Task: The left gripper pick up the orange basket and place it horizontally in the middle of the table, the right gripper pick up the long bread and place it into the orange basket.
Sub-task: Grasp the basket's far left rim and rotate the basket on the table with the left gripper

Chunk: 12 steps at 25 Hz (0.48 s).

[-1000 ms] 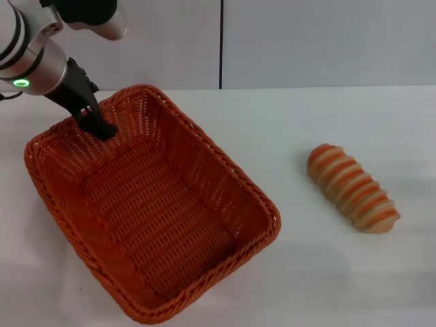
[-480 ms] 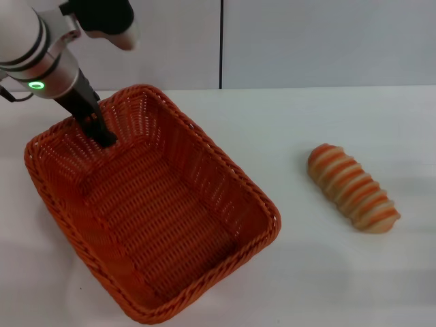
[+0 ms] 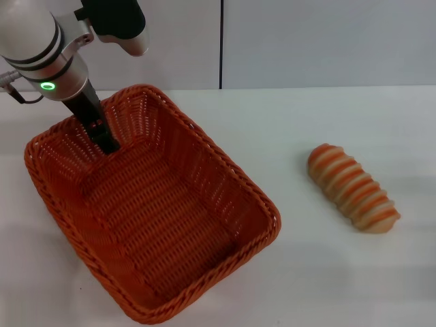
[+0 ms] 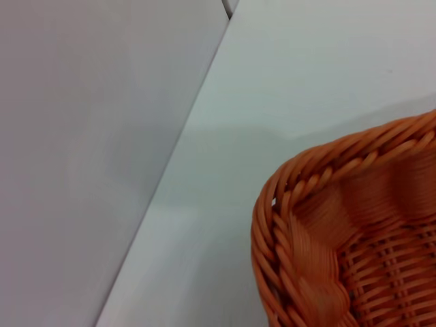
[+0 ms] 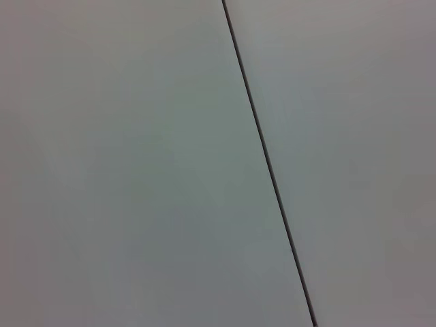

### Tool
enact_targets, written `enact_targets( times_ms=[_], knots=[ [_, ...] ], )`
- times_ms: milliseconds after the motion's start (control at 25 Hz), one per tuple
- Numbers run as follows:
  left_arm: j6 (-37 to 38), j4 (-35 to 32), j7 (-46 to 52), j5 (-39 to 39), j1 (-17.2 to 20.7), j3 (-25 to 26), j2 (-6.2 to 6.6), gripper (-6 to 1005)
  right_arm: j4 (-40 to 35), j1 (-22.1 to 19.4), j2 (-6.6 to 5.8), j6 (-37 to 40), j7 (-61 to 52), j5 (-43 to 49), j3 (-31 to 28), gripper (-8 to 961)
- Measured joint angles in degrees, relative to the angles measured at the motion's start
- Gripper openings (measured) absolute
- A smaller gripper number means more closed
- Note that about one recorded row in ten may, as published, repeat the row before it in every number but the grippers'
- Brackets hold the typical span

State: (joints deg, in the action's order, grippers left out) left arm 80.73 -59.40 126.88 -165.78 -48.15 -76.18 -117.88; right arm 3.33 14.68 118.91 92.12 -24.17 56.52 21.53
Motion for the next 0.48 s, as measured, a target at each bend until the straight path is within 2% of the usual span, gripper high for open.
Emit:
enact_targets(
  times_ms=[480],
  knots=[
    [1.00, -0.93, -1.96, 0.02, 0.72, -0.45, 0.00, 696, -0.25, 0.01, 0.00, -0.84, 0.00, -0.01, 0.00, 485]
  ],
)
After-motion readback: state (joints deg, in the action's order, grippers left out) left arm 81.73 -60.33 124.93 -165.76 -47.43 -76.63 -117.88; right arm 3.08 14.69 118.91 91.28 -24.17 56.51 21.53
